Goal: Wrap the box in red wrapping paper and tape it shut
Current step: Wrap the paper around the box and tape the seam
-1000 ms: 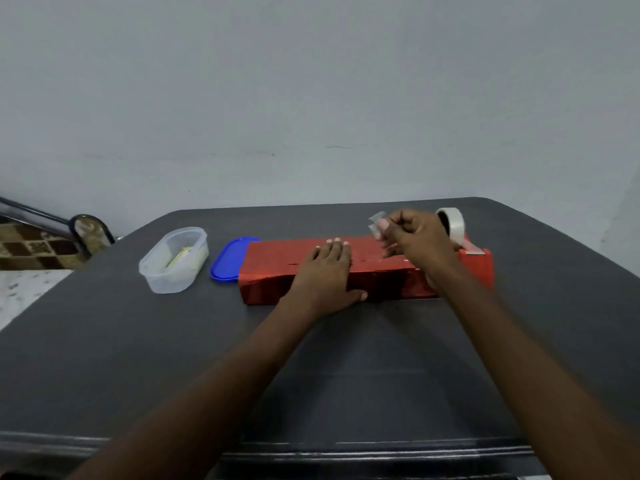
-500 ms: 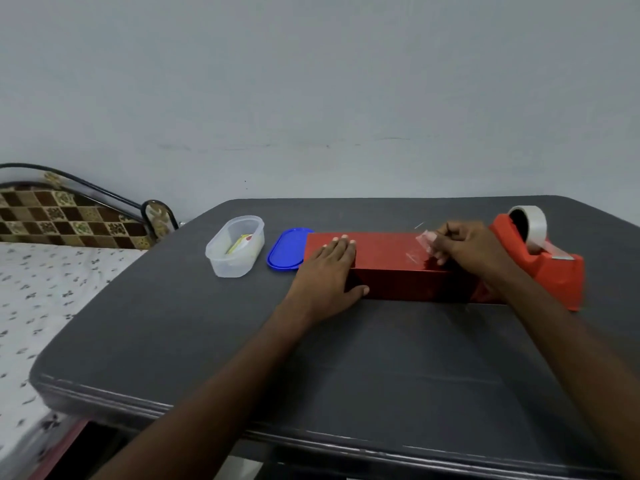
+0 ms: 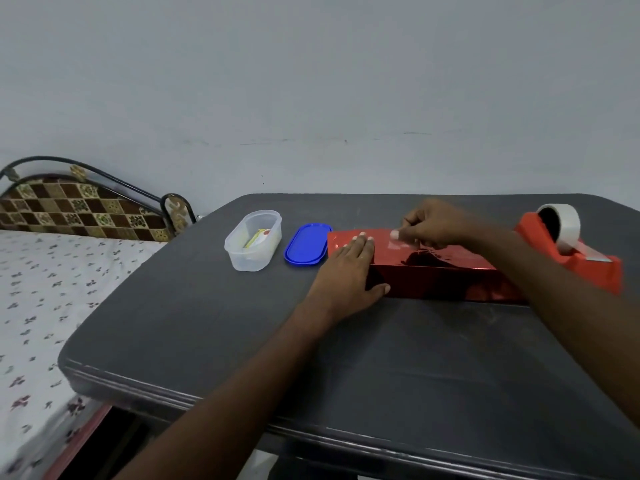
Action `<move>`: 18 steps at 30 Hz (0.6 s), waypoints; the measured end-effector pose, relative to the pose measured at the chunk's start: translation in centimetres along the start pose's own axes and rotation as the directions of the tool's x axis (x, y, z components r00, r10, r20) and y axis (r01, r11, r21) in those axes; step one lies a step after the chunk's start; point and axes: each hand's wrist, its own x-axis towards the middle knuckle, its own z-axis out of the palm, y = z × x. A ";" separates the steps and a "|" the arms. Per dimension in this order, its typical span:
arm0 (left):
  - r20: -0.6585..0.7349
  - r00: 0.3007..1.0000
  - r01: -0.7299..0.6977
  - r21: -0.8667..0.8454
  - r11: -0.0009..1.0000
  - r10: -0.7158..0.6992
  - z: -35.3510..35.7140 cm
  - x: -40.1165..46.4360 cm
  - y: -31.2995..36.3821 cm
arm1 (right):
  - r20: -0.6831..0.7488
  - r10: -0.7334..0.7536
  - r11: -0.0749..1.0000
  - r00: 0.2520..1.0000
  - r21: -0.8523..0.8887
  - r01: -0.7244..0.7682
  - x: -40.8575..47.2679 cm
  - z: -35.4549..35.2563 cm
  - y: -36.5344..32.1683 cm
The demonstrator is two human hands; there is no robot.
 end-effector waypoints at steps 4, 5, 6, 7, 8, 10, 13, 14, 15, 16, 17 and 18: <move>-0.005 1.000 -0.007 0.005 1.000 0.007 0.3 0.1 -0.2 | 0.091 0.051 0.995 0.995 -0.086 -0.043 1.5 0.3 -0.4; -0.008 1.000 -0.008 0.004 1.000 0.008 0.4 0.1 -0.2 | 0.105 0.063 0.991 0.992 -0.122 -0.050 1.7 0.3 -0.5; -0.013 1.000 -0.010 0.001 1.000 0.010 0.4 0.1 -0.2 | 0.112 0.073 0.986 0.991 -0.160 -0.054 1.9 0.4 -0.5; -0.017 1.000 -0.013 0.000 1.000 0.013 0.4 0.1 -0.2 | 0.108 0.079 0.978 0.991 -0.201 -0.056 2.0 0.5 -0.4; -0.016 1.000 -0.016 -0.001 1.000 0.016 0.4 0.1 -0.2 | 0.092 0.077 0.968 0.993 -0.247 -0.052 2.1 0.7 -0.4; -0.014 1.000 -0.018 0.002 1.000 0.018 0.4 0.1 -0.2 | 0.046 0.061 0.937 0.997 -0.346 -0.042 2.2 1.0 -0.1; -0.013 1.000 -0.025 0.015 1.000 0.025 0.4 0.2 -0.2 | -0.013 0.060 0.884 0.998 -0.464 -0.059 1.9 1.1 -0.1; -0.010 1.000 -0.026 0.019 0.999 0.026 0.4 0.2 -0.2 | -0.037 0.066 0.862 0.997 -0.500 -0.076 1.8 1.1 -0.1; -0.009 1.000 -0.025 0.023 0.999 0.025 0.3 0.2 -0.2 | -0.067 0.075 0.836 0.995 -0.540 -0.100 1.5 0.9 -0.2; -0.009 1.000 -0.024 0.026 0.999 0.025 0.3 0.2 -0.2 | -0.097 0.088 0.805 0.991 -0.579 -0.129 1.3 0.7 -0.1; -0.009 1.000 -0.025 0.029 0.999 0.025 0.3 0.2 -0.2 | -0.120 0.103 0.777 0.987 -0.611 -0.155 1.0 0.5 -0.1; -0.005 1.000 -0.025 0.030 0.999 0.026 0.2 0.1 -0.1 | -0.135 0.116 0.757 0.984 -0.629 -0.176 0.7 0.3 0.1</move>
